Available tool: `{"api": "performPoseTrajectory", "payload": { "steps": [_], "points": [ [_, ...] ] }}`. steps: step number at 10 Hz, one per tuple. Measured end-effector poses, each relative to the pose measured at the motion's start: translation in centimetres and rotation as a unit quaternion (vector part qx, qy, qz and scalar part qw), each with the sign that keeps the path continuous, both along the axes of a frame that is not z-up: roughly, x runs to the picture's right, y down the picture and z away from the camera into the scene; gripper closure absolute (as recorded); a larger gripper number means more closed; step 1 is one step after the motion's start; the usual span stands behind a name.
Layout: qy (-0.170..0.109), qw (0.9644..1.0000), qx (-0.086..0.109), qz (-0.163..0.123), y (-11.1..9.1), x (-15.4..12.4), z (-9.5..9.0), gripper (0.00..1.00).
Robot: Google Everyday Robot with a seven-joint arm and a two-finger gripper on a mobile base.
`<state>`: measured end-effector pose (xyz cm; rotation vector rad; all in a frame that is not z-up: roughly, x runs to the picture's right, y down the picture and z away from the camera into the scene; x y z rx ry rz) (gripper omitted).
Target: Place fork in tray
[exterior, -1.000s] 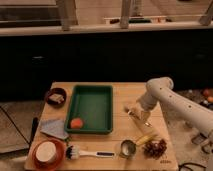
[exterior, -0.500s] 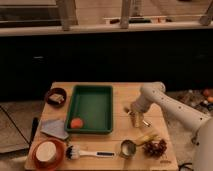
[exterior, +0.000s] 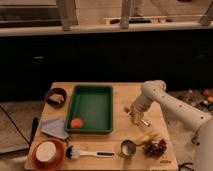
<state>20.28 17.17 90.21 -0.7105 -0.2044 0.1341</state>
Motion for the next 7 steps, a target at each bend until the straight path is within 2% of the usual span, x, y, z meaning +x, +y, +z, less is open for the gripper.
{"api": "performPoseTrajectory", "payload": {
  "steps": [1, 2, 6, 7],
  "points": [
    [-0.001, 1.0000, -0.001, -0.002, -0.05, 0.06, -0.23, 0.94],
    [-0.001, 1.0000, -0.004, -0.003, 0.10, 0.05, -0.43, 1.00],
    [-0.001, 1.0000, -0.007, -0.004, 0.15, 0.20, -0.80, 1.00],
    [0.003, 1.0000, -0.001, -0.001, 0.08, 0.67, -0.94, 1.00]
  ]
}}
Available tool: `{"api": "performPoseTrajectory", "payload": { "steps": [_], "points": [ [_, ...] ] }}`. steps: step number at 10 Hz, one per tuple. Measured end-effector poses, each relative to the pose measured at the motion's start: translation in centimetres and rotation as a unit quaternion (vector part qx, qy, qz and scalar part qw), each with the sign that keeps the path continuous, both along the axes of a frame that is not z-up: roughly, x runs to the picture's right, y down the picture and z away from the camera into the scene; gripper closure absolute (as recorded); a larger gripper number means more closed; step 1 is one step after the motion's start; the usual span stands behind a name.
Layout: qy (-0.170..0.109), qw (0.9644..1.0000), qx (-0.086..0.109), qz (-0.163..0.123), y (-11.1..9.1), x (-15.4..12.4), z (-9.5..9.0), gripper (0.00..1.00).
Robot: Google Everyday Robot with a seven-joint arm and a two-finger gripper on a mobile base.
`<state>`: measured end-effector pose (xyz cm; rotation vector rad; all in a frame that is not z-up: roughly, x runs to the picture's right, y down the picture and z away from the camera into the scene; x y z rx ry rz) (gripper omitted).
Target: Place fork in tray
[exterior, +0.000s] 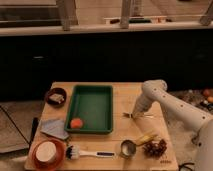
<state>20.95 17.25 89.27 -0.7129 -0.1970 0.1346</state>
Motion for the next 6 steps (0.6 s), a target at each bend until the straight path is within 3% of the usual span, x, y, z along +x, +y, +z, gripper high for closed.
{"api": "performPoseTrajectory", "payload": {
  "steps": [4, 6],
  "points": [
    [0.010, 0.9990, 0.042, 0.012, -2.8, 1.4, -2.8, 1.00],
    [0.005, 0.9988, 0.048, 0.008, -3.5, 1.5, -3.4, 1.00]
  ]
}}
